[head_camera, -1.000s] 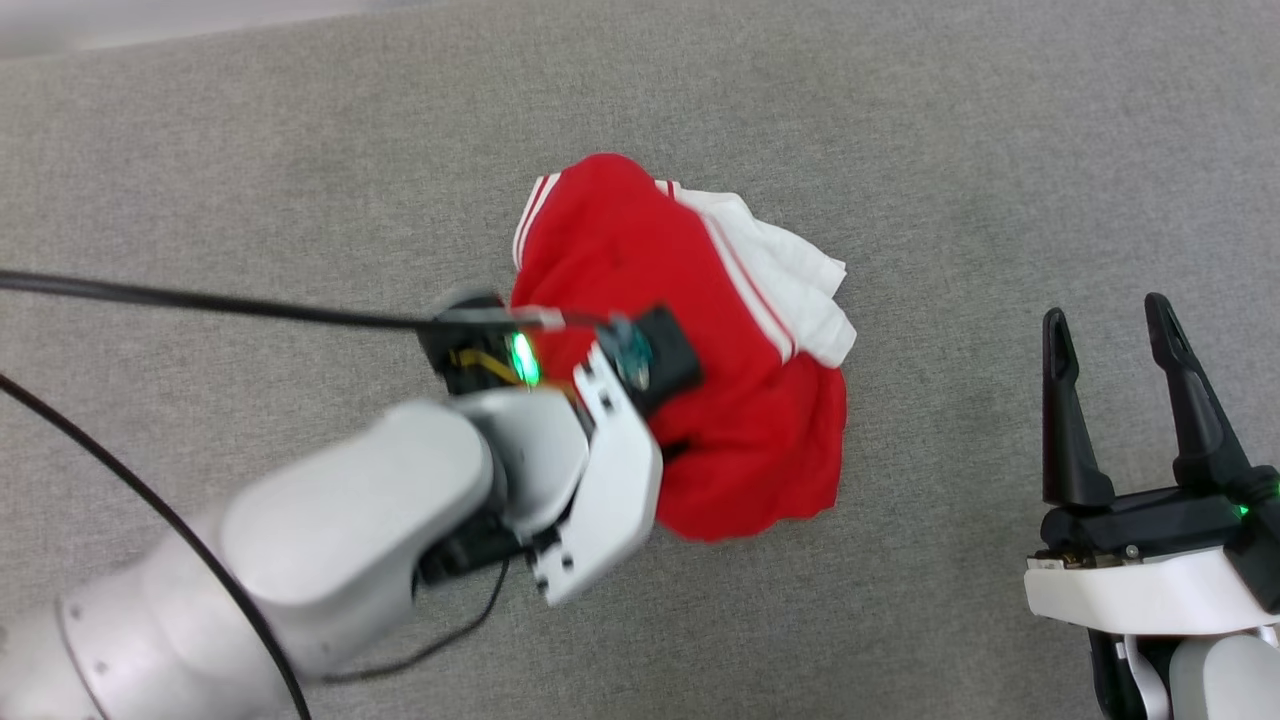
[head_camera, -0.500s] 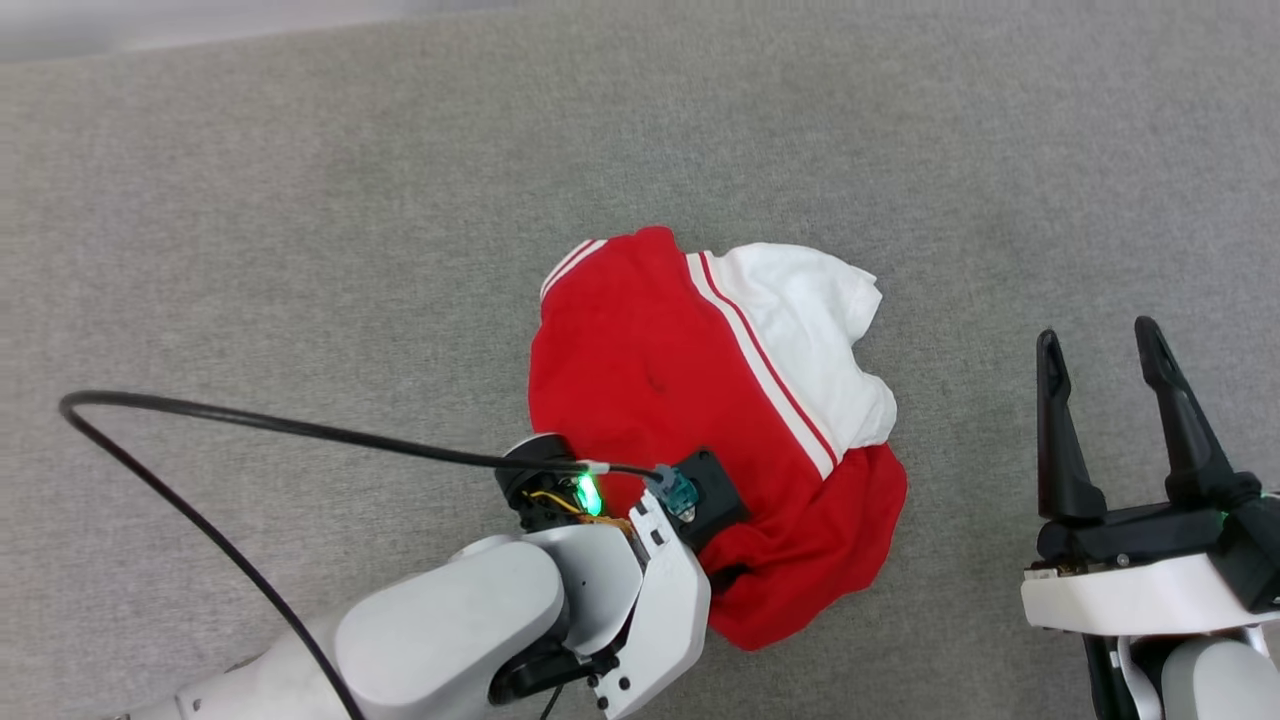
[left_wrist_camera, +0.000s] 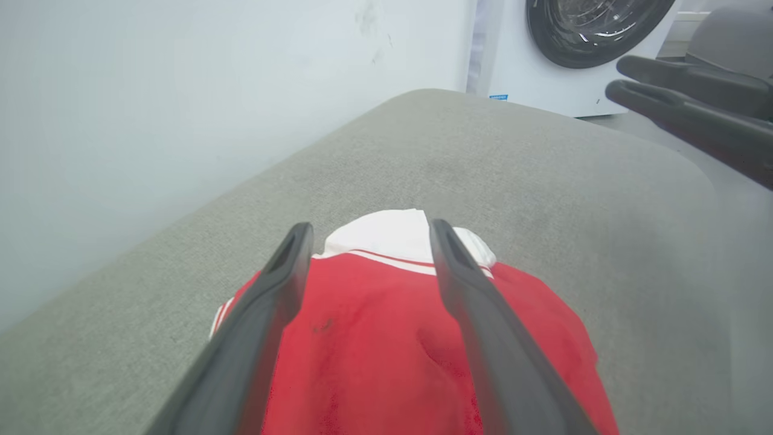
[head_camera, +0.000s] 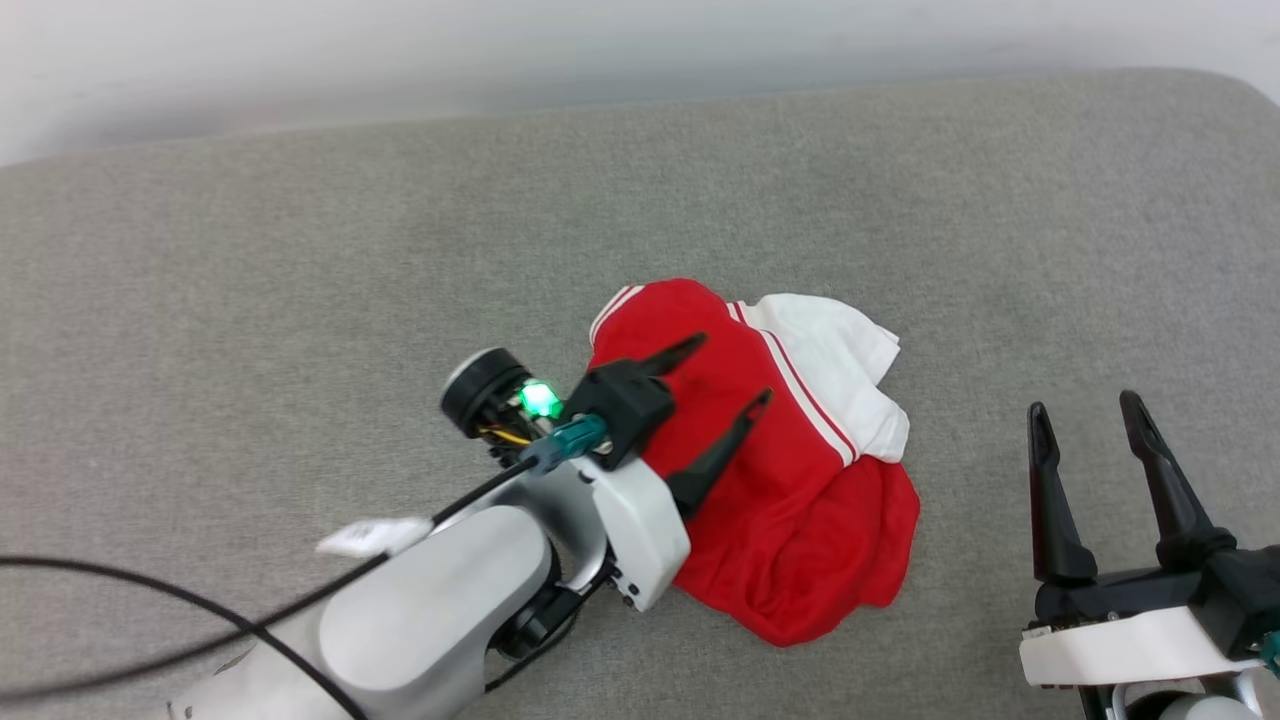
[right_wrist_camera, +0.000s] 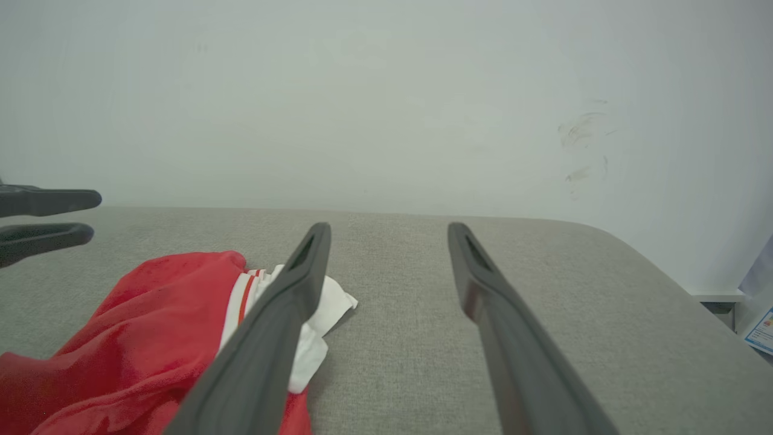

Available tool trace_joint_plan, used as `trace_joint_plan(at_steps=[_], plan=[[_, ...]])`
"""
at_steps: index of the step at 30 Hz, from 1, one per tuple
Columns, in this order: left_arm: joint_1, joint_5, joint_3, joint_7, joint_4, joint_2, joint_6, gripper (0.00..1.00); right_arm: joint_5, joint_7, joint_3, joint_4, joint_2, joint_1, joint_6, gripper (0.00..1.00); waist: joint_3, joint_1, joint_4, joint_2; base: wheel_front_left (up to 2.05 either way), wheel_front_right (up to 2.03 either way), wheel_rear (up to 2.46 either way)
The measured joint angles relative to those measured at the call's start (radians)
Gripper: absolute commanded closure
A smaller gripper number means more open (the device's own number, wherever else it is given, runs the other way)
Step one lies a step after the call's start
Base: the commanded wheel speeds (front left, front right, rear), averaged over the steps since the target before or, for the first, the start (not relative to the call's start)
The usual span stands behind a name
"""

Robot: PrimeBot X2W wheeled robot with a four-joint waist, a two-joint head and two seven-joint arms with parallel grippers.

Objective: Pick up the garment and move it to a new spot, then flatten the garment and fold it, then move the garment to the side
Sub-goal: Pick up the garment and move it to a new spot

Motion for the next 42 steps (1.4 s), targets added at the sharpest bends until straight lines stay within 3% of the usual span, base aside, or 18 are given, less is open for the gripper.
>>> trace_joint_plan(at_steps=[6,13,18,21,28,42], plan=[[0.073,0.044,0.071,-0.16,0.0,0.015,0.137,0.0,-0.008,0.0,-0.004,0.012,0.0,0.022,0.0,0.0,-0.039,0.0,0.025,0.0,0.0,0.0,0.0],[0.201,0.115,0.217,-0.204,-0.045,0.037,0.301,0.0,-0.012,0.0,-0.011,0.021,0.0,0.037,0.0,0.0,-0.071,0.0,0.045,0.0,0.0,0.0,0.0],[0.352,0.208,0.369,-0.207,-0.122,0.022,0.367,0.0,-0.01,0.0,-0.008,0.027,0.0,0.049,0.0,0.0,-0.088,0.0,0.054,0.0,0.0,0.0,0.0],[0.438,0.261,0.459,-0.207,-0.151,0.01,0.383,0.0,-0.007,0.0,-0.008,0.029,0.0,0.056,0.0,0.0,-0.098,0.0001,0.058,0.0,0.0,0.0,0.0],[0.602,0.351,0.633,-0.207,-0.193,-0.066,0.327,0.0,0.006,0.0,-0.009,0.037,0.0,0.074,0.0,0.0,-0.117,0.0,0.069,0.0,0.0,0.0,0.0],[0.777,0.515,0.871,-0.207,-0.196,-0.224,0.154,0.0,0.06,0.0,-0.001,0.053,0.0,0.108,0.0,0.0,-0.157,0.0,0.072,0.0,0.0,0.0,0.0]])
